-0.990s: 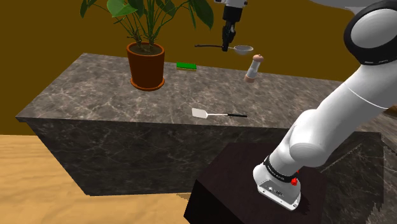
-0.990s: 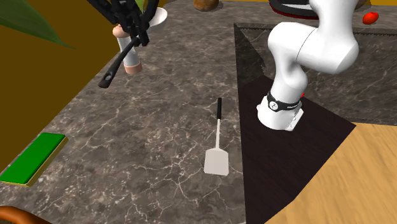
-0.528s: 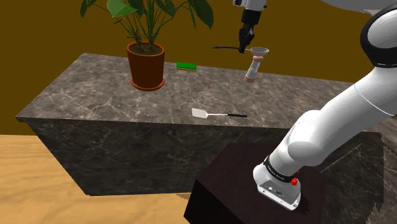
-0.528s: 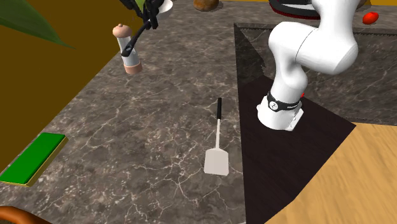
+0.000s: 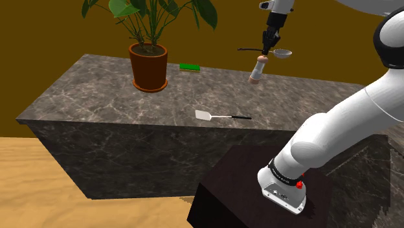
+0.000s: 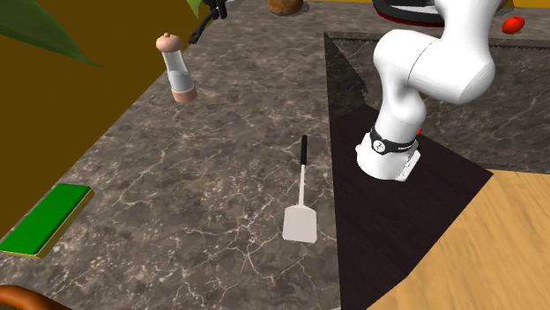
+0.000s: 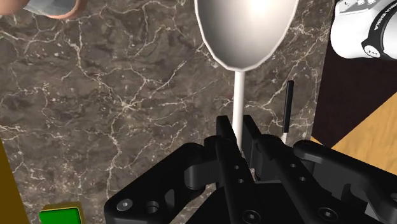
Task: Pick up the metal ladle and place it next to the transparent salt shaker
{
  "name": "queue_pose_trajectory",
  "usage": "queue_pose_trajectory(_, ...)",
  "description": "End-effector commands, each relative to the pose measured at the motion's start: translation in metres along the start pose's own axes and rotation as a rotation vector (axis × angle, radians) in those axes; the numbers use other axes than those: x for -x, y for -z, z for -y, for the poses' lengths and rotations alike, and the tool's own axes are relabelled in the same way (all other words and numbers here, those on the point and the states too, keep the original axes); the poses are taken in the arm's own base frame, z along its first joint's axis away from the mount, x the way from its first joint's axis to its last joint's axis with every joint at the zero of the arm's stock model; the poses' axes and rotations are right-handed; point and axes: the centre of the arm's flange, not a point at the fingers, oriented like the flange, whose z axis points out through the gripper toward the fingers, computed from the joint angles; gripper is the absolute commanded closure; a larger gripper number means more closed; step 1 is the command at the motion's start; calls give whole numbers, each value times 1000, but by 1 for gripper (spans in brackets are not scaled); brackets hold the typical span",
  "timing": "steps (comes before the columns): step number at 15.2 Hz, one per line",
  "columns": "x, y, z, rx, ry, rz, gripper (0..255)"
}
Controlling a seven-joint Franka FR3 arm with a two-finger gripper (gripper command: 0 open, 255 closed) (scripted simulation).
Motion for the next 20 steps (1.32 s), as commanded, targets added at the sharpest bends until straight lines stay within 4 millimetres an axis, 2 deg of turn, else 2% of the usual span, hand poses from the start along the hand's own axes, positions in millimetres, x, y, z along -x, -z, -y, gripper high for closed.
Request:
queue_pose_trajectory(1,29,-2,-1,0,2,0,255)
queue_pose_trajectory(20,26,-101,-12,0,2,0,255)
